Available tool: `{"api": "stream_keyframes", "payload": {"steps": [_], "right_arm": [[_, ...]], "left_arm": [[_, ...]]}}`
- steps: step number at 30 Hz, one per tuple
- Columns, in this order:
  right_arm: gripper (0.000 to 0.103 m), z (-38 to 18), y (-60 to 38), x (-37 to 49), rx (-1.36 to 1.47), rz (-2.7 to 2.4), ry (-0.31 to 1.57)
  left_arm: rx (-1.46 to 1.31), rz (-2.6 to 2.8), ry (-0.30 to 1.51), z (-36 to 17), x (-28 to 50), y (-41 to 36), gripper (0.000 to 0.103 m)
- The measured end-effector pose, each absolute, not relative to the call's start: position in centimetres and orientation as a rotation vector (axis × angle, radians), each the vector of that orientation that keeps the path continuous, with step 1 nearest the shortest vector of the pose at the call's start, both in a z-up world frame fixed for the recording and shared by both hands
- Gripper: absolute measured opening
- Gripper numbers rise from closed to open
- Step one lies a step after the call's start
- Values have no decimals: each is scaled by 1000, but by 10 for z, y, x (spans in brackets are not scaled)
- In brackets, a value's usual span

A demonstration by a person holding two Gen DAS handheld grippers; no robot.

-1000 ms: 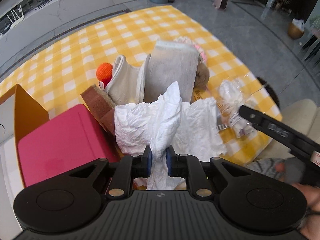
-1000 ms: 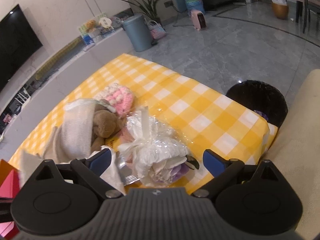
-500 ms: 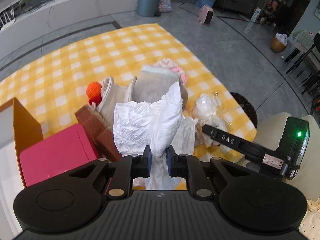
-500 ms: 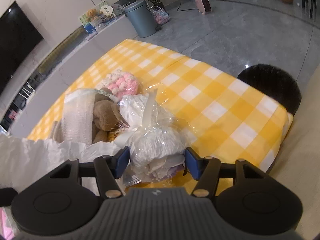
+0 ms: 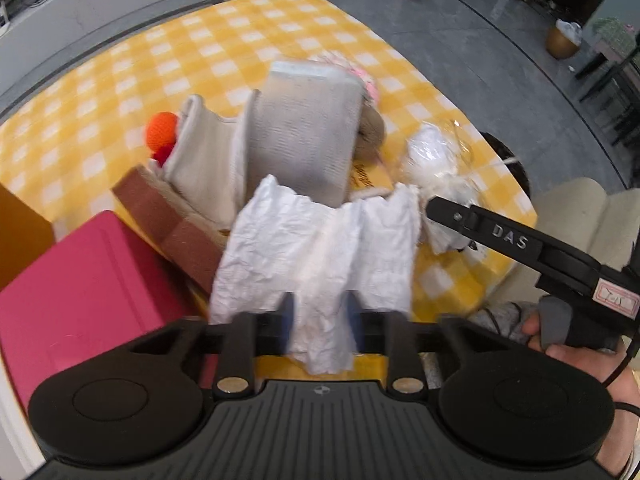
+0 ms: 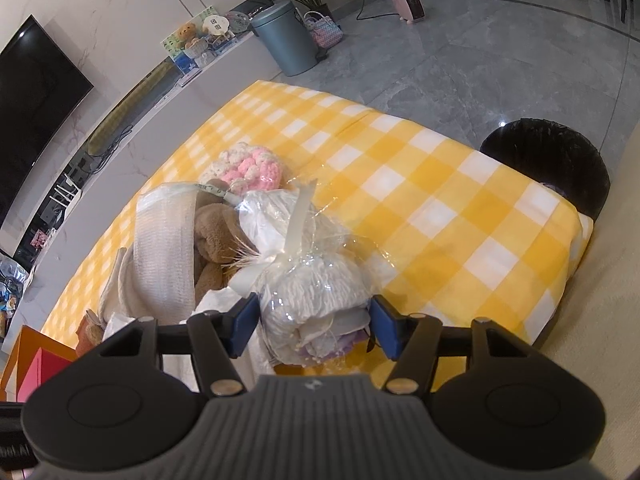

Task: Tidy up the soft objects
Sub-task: 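Close the left gripper on the white sheet while the right gripper closes on the plastic bundle, then lift the white sheet with the left gripper while the right gripper carries the bundle toward the box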

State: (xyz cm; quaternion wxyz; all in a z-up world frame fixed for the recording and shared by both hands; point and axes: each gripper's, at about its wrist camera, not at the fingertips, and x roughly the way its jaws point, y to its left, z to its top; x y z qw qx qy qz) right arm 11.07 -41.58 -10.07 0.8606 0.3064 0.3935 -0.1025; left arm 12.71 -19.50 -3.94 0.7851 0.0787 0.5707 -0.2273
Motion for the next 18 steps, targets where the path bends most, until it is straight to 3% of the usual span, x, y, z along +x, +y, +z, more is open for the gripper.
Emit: {"api": "stream_keyframes", "payload": {"steps": [8,9,10,11,18], "right_arm": [[61,-100,-416,110,643,-213,826],[61,-100,-416,110,643,-212,825],[61,-101,-417,110,646,-212,825],[61,-101,-417,109,649,-211,824],[57,-98,-413,107,619,-194,806]], "left_arm": [[267,-483,1183,-60,121,-217,48],[273,-482,1176,-64,122,-219,42],[275,-474,1168,-67,122,-219,21],[275,-464,1165,-68,122,-219,8],[229,-499,1117,-44,115,-206,5]]}}
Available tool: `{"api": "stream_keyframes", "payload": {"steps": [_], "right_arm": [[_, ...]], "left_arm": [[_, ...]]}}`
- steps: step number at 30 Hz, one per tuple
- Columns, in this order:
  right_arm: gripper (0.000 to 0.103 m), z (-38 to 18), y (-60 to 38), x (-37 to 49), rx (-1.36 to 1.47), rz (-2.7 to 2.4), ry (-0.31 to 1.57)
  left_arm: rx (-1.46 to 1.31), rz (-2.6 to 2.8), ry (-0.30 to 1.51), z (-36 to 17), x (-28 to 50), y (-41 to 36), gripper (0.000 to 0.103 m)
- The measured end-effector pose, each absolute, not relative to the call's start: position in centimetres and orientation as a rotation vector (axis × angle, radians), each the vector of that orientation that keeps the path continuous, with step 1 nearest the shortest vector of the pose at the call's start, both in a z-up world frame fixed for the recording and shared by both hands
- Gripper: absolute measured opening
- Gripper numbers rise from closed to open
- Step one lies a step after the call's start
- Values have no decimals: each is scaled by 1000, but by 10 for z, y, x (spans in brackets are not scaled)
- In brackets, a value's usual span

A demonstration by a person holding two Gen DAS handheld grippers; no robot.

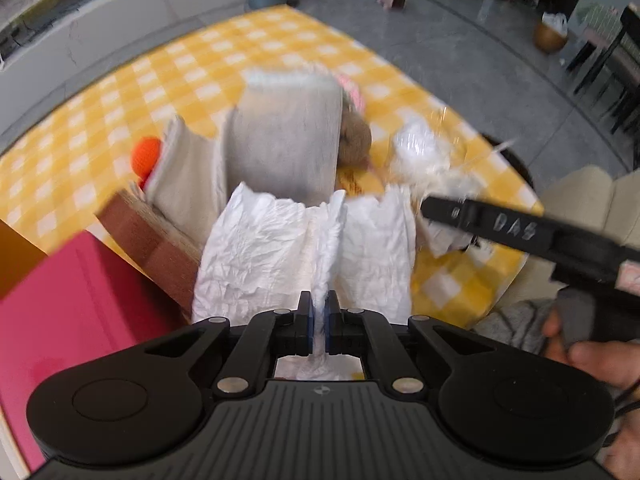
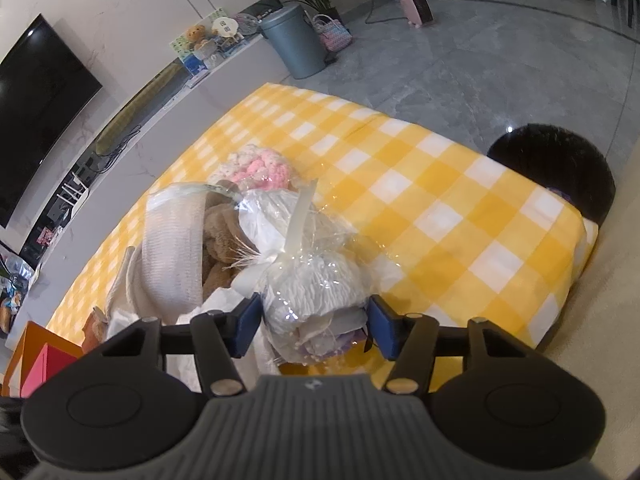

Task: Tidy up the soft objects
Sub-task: 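Lift the white sheet with the left gripper while the right gripper carries the bundle toward the box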

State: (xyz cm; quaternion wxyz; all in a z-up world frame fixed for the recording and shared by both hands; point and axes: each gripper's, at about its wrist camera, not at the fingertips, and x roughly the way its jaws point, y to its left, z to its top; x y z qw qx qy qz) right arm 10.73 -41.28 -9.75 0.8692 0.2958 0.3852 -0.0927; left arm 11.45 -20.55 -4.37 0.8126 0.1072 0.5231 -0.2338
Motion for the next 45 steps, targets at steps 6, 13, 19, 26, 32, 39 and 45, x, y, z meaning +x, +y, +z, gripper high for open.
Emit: {"api": "stream_keyframes", "payload": {"steps": [6,13,19,26,32,39,45], "right_arm": [[57,-93,-413,102,611,-197,782],[57,-93,-413,101,606,-199,778],[57,-92,-412,98,611,-197,756],[56,-74,-403,87,600,-116,724],[56,-36,-388,71,591,-35,634],[56,18,-336,55,588,192,536],[56,58,-263,41,513,399,491]], "left_arm": [[149,-533,1023,7,104,-185,5],[6,-534,894,68,100,-158,5],[-11,-498,822,102,93,-136,5],[-68,-419,792,119,71,-72,5],[-123,-283,772,118,46,-4,5],[-200,-160,729,115,15,54,5],[-243,-118,735,108,11,90,5]]}}
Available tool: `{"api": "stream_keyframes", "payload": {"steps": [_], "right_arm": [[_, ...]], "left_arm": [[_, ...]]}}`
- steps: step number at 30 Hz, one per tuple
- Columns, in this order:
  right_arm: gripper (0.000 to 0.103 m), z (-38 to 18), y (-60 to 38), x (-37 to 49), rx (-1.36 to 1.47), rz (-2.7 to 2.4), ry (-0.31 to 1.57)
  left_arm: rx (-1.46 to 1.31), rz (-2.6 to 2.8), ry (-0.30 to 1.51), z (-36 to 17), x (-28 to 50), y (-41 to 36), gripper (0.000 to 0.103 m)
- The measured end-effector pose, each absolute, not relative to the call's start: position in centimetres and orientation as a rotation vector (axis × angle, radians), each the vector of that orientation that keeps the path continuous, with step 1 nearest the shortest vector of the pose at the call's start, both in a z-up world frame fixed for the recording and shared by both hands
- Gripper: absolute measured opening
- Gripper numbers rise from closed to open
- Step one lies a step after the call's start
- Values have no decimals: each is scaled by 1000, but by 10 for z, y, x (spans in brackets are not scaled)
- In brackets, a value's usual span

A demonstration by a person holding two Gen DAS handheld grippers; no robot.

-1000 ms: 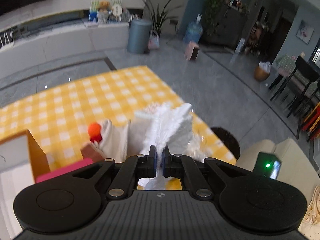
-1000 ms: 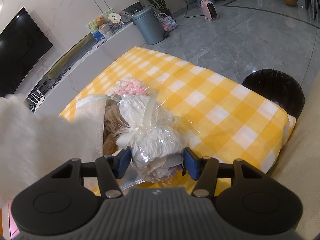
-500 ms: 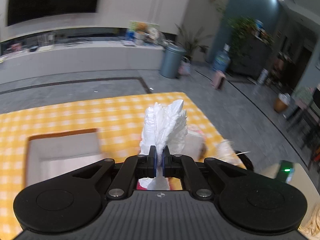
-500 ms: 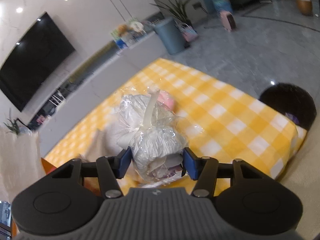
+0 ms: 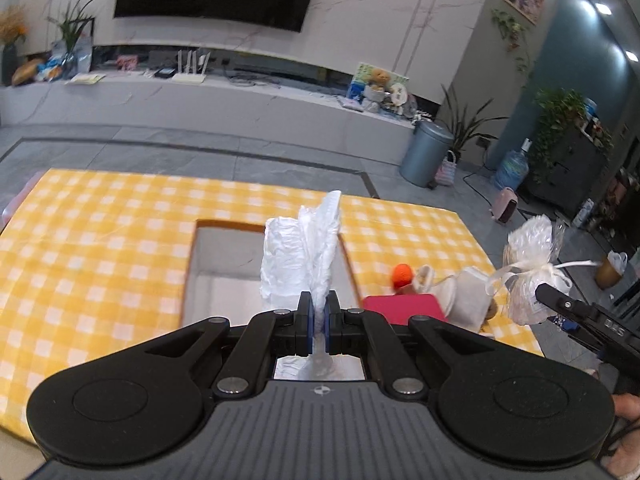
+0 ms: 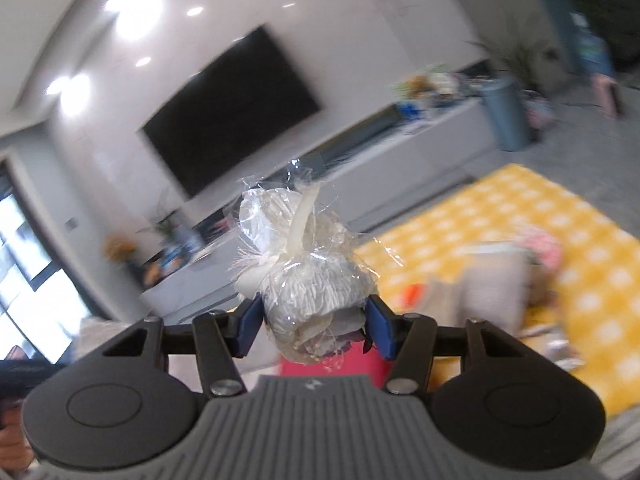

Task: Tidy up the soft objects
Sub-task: 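Lift the white sheet with the left gripper while the right gripper carries the bundle toward the box, then open the left gripper to drop the white sheet into the white box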

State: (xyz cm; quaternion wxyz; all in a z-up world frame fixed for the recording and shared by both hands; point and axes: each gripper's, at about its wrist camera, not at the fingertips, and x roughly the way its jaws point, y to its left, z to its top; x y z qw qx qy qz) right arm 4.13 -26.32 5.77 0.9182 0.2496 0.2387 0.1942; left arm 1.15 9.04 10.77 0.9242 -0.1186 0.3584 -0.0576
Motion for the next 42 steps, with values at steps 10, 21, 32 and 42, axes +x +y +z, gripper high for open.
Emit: {"api": "stream_keyframes", "payload": {"steps": [10,21,32,42], "right_arm": [[56,37,-140,55,382,637,668],[56,-21,-88,78,220,608,842],[56,-31,-64,84,110,562,853],[55,-32,-51,83,111,531,865]], "left_arm": [[-150,-107,843,66,11,114,6],[-60,-56,1056,-25,49,103,5],[-63,-88,1000,-32,38,106,28],[-202,124,553,25,-43,148,92]]}}
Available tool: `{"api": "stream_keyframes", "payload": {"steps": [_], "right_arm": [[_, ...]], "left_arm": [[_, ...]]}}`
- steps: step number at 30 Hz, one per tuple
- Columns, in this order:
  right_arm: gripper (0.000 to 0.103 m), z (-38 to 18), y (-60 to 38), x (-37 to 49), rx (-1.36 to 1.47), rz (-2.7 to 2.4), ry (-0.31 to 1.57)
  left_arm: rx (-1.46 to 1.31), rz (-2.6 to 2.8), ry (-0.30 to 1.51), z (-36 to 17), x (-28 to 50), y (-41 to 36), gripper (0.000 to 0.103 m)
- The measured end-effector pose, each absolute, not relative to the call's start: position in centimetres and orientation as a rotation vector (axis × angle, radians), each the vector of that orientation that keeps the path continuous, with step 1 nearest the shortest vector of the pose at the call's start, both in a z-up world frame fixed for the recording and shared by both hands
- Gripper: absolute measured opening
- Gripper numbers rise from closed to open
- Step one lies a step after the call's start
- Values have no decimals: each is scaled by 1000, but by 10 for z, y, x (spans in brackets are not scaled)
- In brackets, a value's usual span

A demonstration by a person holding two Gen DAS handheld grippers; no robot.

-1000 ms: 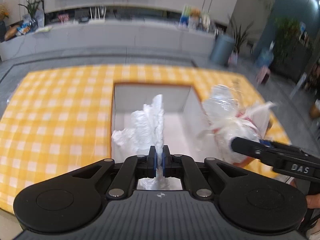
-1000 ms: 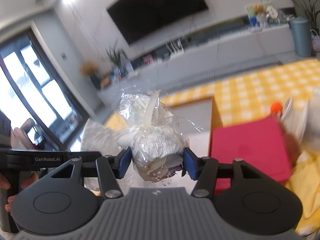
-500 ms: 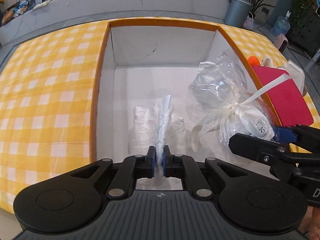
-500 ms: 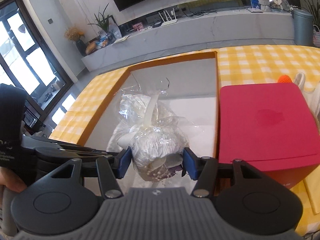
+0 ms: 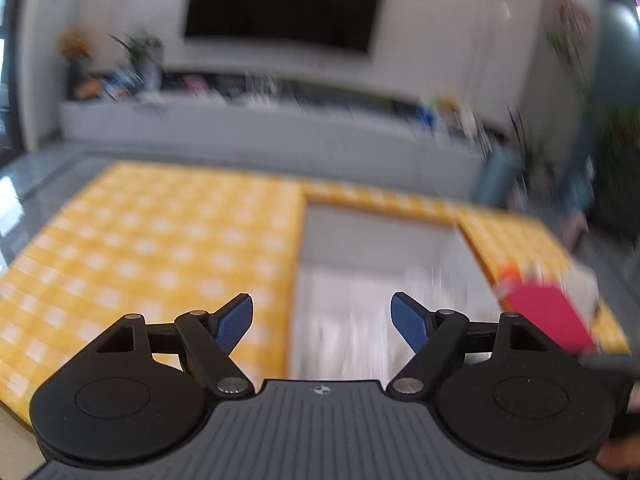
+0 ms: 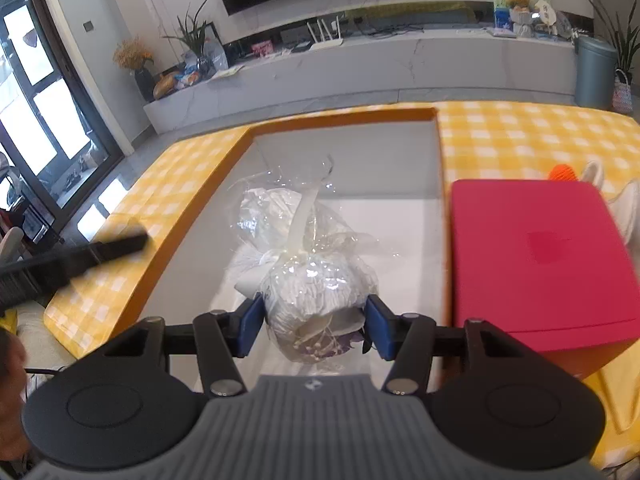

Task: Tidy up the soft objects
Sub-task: 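Open the left gripper to drop the white sheet into the white box, then lower the plastic bundle into the white box and open the right gripper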

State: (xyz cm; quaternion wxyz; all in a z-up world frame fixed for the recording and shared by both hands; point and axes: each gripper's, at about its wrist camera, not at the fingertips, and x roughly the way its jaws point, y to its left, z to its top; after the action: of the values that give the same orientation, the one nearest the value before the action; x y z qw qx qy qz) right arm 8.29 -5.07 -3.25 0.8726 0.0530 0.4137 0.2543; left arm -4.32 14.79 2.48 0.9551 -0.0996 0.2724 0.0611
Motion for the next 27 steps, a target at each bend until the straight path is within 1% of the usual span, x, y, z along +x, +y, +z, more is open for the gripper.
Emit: {"api": "stream_keyframes", "payload": {"steps": [1,3,5,7,11,14,19,24,25,27], "right_arm": [[57,-33,-45,82,95,523,866],[56,-34,-31,80,26,498,847],[56,-37,-23,82,53,538,880],[56,-42,-14,84,93,563,912],[56,-50,13,82,15,562,931],[56,-57,25,82,22,578,981],[57,-66,39,82,-43,561,999],[54,-75,37,94,-10,576,1037],[56,-76,36,94,-1,579,1047],[69,-76,32,97,29,578,1061]], "left_arm": [[-204,135,521,27,-45,150,92],[-213,142,484,28,-47,156,92],[-212,139,461,24,-42,159,92],[-184,147,472,17,-35,157,92],[-150,176,532,5,-26,159,92],[-145,178,534,3,-27,164,92],[-201,171,513,4,-33,175,92],[-236,197,520,2,-32,184,92],[-240,197,524,2,-32,186,92],[-253,188,524,1,-32,188,92]]}}
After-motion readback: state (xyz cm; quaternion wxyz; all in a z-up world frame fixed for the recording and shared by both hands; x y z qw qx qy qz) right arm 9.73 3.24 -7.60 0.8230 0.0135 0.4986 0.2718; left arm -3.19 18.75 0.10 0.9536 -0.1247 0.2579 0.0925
